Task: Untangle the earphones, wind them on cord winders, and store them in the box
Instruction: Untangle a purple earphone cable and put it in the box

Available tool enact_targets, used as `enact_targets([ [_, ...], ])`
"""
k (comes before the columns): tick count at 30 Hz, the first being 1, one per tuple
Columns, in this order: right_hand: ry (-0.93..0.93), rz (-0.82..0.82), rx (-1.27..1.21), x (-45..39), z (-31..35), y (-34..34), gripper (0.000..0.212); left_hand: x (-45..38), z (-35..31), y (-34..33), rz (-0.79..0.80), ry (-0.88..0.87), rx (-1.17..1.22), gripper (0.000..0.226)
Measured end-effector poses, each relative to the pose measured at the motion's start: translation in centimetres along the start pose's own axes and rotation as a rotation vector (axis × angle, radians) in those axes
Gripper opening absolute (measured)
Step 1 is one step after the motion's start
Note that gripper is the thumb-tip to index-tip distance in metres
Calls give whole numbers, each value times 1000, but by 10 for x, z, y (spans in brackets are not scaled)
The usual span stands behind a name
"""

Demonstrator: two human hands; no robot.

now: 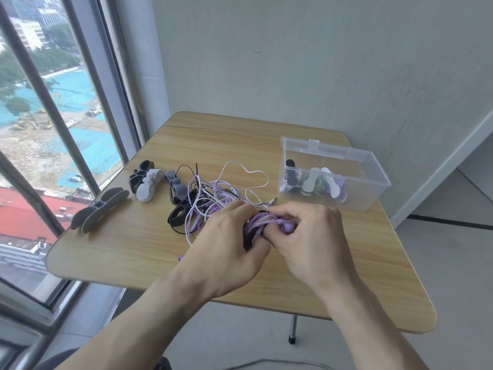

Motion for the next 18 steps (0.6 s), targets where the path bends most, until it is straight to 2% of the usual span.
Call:
enact_targets([
  [3,-19,-79,-4,-1,-2,4,12,0,9,2,-41,84,52,5],
  [6,12,-146,39,1,3,8,15,1,14,1,-59,117,45,9],
  [15,104,-123,-18,2,12,-1,22,4,19,5,-131,198,114,18],
  [18,124,-159,8,3,15,-1,18,3,19,6,-135,211,172,19],
])
Point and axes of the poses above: each hand's wrist, its own x-axis away from the middle knuckle, its own y-axis out of the back of the hand, z = x × y, the point moved 7 cm from there along -x, towards the middle knuckle, and after that the axes turned 14 degrees about x, right-handed, at the moved point
